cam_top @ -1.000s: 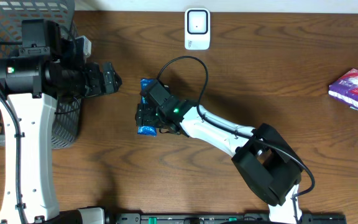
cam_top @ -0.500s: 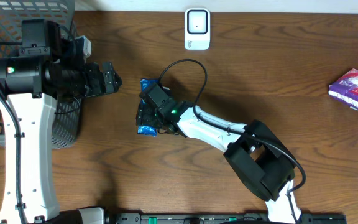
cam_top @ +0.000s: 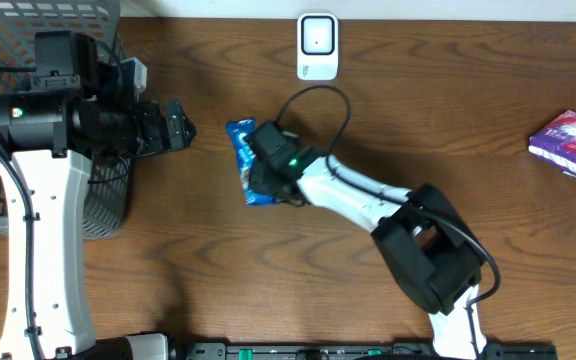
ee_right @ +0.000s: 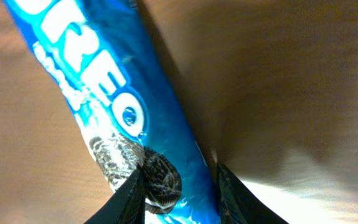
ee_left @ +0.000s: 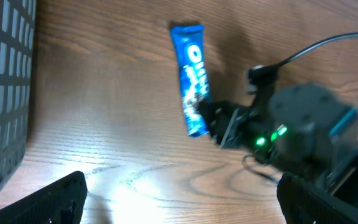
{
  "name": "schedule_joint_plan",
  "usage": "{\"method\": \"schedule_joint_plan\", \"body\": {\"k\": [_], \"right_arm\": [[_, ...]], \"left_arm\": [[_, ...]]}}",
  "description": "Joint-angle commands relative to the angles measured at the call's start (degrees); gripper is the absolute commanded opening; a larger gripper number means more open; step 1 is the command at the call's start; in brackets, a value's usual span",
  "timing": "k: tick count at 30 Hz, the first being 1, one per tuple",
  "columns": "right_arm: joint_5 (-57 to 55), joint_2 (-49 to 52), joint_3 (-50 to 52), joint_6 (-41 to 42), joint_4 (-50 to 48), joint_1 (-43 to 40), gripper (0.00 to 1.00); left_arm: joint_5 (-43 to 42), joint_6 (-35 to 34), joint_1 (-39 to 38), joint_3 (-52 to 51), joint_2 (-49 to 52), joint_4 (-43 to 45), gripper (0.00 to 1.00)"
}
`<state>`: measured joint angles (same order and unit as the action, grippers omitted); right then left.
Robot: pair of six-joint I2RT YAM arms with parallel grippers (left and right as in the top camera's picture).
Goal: Scan the item barcode
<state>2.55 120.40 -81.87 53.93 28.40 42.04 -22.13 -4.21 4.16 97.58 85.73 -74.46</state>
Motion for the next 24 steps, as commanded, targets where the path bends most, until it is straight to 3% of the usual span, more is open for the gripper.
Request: {"method": "schedule_joint_plan", "body": {"k": [1,7,11,16,24], "right_arm": [[-7.6,0.3,0.9,-2.6,3.6,-4.0,0.30],[-8.9,-3.5,0.9,-11.6,7.1,-7.7,0.31],[-11.5,-6.8,0.9,-20.6,7.8,-7.9,0.38],[-13.0,-12.1,0.9,-32.8,6.8,-7.2,0.65],[-10.7,-11.1,1.0,-44.5,1.2,-6.3,0.91]], "left_arm": [[0.3,0.7,-0.1,0.2,0.2,-0.1,0.98],[0.3,0.7,-0.1,0.2,0.2,-0.1,0.98],[0.3,0.7,-0.1,0.2,0.2,-0.1,0.98],[0.3,0.7,-0.1,0.2,0.2,-0.1,0.98],[0.3,0.7,-0.1,0.2,0.2,-0.1,0.98]]}}
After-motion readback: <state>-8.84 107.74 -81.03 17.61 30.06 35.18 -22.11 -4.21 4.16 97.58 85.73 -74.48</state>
